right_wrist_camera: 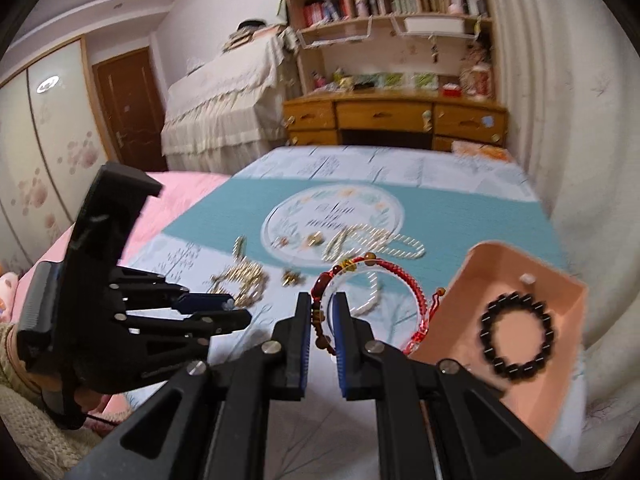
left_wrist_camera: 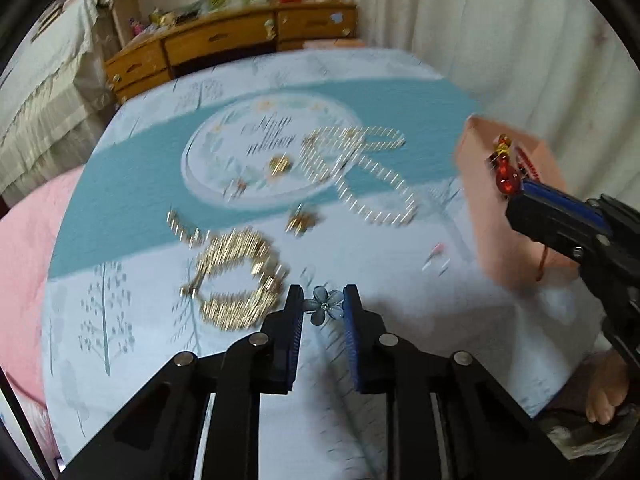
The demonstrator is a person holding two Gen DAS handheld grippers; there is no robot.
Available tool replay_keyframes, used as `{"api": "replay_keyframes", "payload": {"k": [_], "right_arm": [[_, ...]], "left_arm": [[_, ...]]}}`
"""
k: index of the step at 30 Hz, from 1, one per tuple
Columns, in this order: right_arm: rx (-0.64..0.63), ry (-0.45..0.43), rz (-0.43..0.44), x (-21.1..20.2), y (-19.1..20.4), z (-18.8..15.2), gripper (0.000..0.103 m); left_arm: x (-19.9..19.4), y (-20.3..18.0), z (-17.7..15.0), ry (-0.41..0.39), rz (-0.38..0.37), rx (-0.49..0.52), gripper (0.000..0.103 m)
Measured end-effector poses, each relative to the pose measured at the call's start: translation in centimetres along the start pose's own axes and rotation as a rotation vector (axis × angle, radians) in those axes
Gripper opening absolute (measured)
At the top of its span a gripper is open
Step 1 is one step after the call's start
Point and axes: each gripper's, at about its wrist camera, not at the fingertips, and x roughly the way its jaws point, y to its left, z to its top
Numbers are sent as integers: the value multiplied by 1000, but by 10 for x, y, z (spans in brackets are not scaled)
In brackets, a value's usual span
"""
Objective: Organize jewelry
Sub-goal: 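Grasp the blue flower brooch with the left gripper while the right carries the red bracelet to the tray, then lower the brooch and red bracelet into the peach tray and open both grippers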
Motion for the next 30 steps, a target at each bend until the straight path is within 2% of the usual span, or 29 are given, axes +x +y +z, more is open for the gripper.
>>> {"api": "replay_keyframes", "payload": {"k": [6,13,17,20,24,28,29,30], "right_arm": [[90,-69,-107,-39,-36,18,11],[202,-120,-110,-75,-74,27,11],[221,-87,-121,-71,-84,25,11],[235,-38,-122,-59,-89,20,11],[247,22,-146,-45,-93,15,11],[299,78,-122,-33,-105,8,12],[308,85,-125,-31,-106,6,12],[320,94,-136,-30,-109,5,12]], "left_arm": [[-39,-42,46,-123,-116,88,18],[-50,-92,98,-198,-234,134,18],[-28,-107,121,-174,-257,118,18],[-1,-114,129,-118,-288,86,18],[28,-122,127,-54,-301,76,18],[44,-127,123,-30,-281,92,18],[45,-128,122,-28,-277,98,19],[45,-130,120,-30,-273,105,25]]}}
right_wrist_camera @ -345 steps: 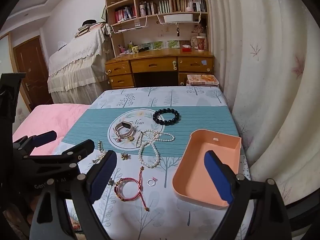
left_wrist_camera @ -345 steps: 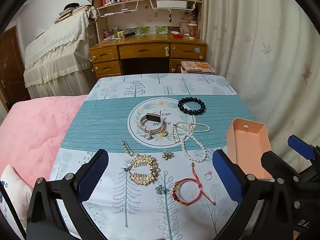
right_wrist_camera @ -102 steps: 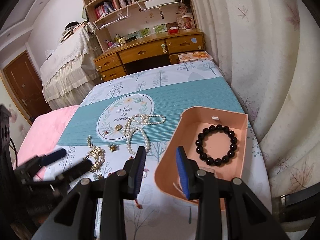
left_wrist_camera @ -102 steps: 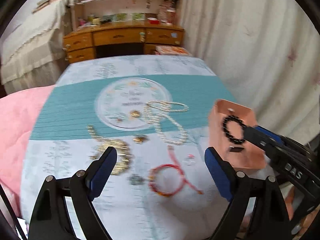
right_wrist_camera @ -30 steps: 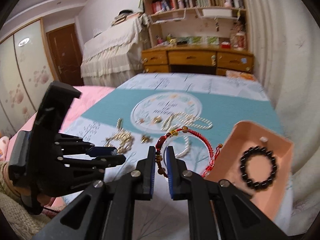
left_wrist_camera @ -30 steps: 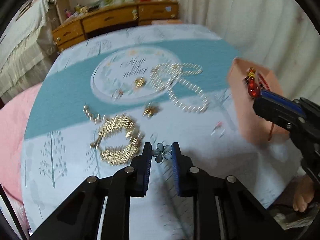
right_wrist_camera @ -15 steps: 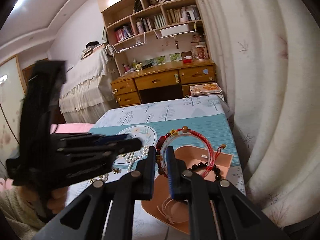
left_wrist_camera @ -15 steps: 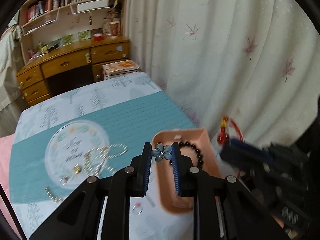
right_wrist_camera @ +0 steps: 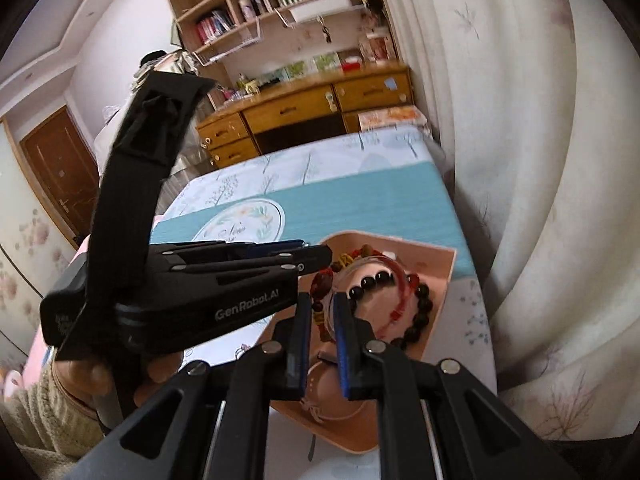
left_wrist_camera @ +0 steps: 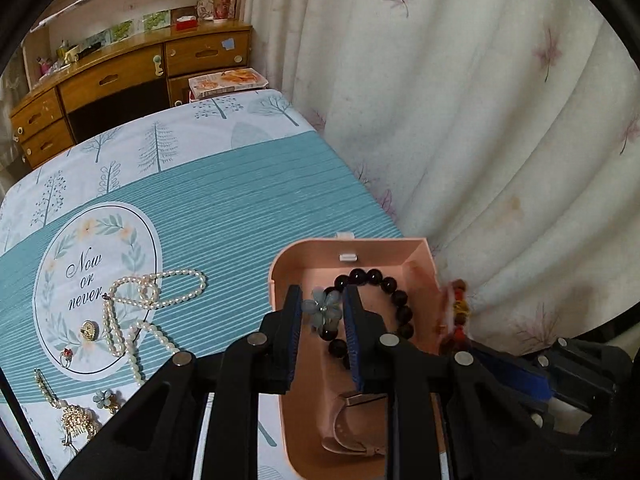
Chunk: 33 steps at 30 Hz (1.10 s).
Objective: Organize jewelry
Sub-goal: 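Lower the brooch and red bracelet into the peach tray and open both grippers, then grasp the pearl necklace with the right gripper while the left moves to the gold hair clip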
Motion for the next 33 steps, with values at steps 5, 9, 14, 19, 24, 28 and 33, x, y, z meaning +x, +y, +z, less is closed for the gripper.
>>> {"api": "replay_keyframes", "payload": {"k": [5,9,14,19,24,28,33], "right_arm": [[66,16,3,4,-10,-1,21],[71,3,-4,5,-10,-3,33],[47,-9,-5,5,-1,-6,33],[19,-22,-14,1,6,-7,33],[9,-33,-2,-5,12,-9,33],[-9,-43,5,-10,20,-10,33],[-31,-47,-3,-10,31,-11,33]], "left_arm": [[-7,5,-6,-42,58,-8,74],[-18,14,-11,-74,68,-37,79],[-28,21,-21,-83,98,-53,79],[-39,20,-32,-90,144,-47,79],[-53,19,-40,-113,180,-50,79],[-64,21,-47,-136,205,-50,79],[-75,26,-54,-154,227,-56,79]]}}
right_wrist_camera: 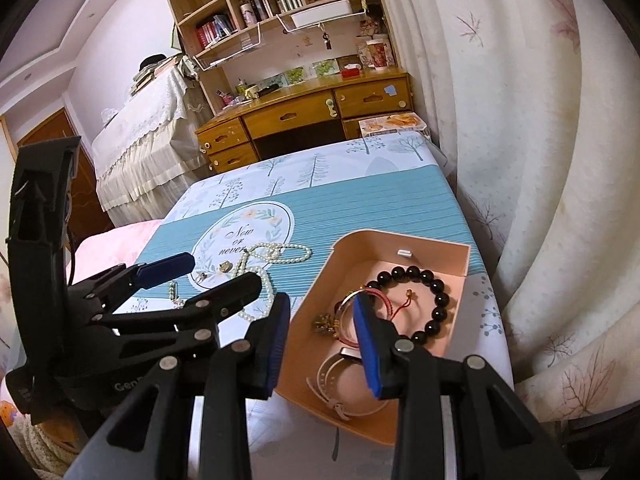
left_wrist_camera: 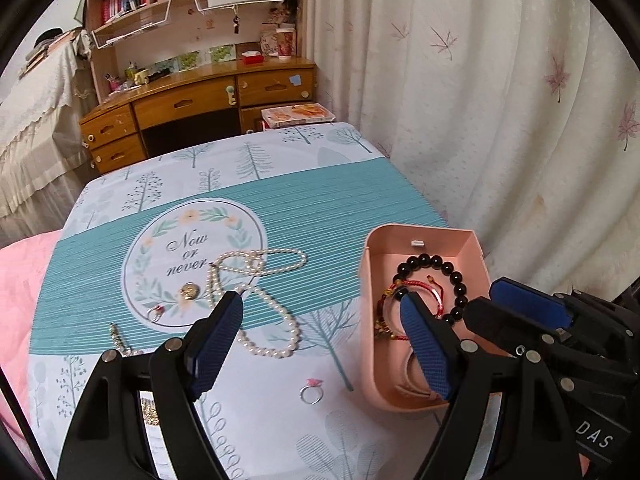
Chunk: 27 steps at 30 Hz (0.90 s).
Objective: Organize jewelry
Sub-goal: 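Grasp the pearl necklace with the right gripper while the left moves to the gold hair clip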
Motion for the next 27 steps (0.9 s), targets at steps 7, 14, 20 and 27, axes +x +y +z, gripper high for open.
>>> {"api": "replay_keyframes", "payload": {"k": [7,14,20,27], "right_arm": [[-32,11,-3,4,19,0,33],[-109,50,-19,16,47,12,33],[-160,120,23,43,74,40,33],[-117,243,73,100,86,71,33]], "left_arm": [[-13,19,-7,-18,25,-14,79],[-29,65,-15,3,162,-34,80],[-47,131,-20,7,263,-141,80],[-48,184,-38,65,265,-255,81]]}}
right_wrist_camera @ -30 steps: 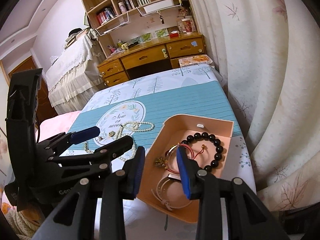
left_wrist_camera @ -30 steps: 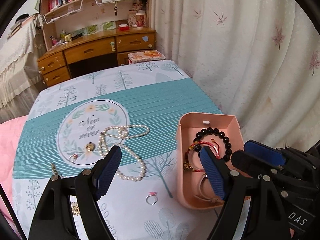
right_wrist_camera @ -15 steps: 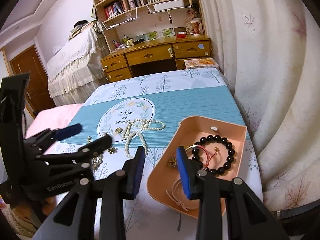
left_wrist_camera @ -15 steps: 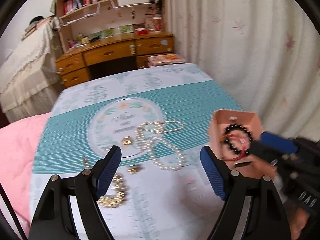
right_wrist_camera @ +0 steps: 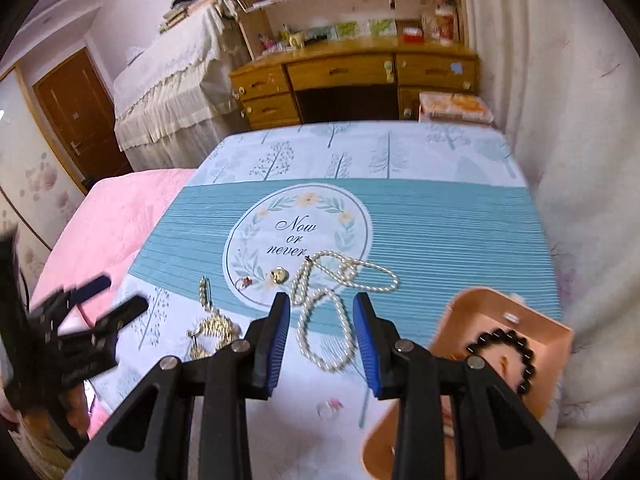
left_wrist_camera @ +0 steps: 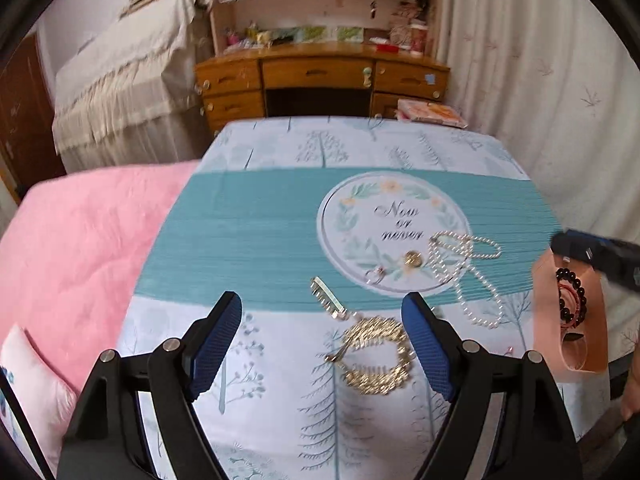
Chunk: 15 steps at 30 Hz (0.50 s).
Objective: Organize jewelry
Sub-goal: 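Grasp the pearl necklace with the right gripper while the left moves to the gold hair clip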
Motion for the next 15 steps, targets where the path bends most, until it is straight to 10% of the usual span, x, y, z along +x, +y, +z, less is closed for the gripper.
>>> {"api": "replay_keyframes", "payload": {"k": [15], "right_arm": [[-42,298,-87,98,-5,-16,33]], "left_arm": [[47,-16,-28,150,-118,48,81]]}}
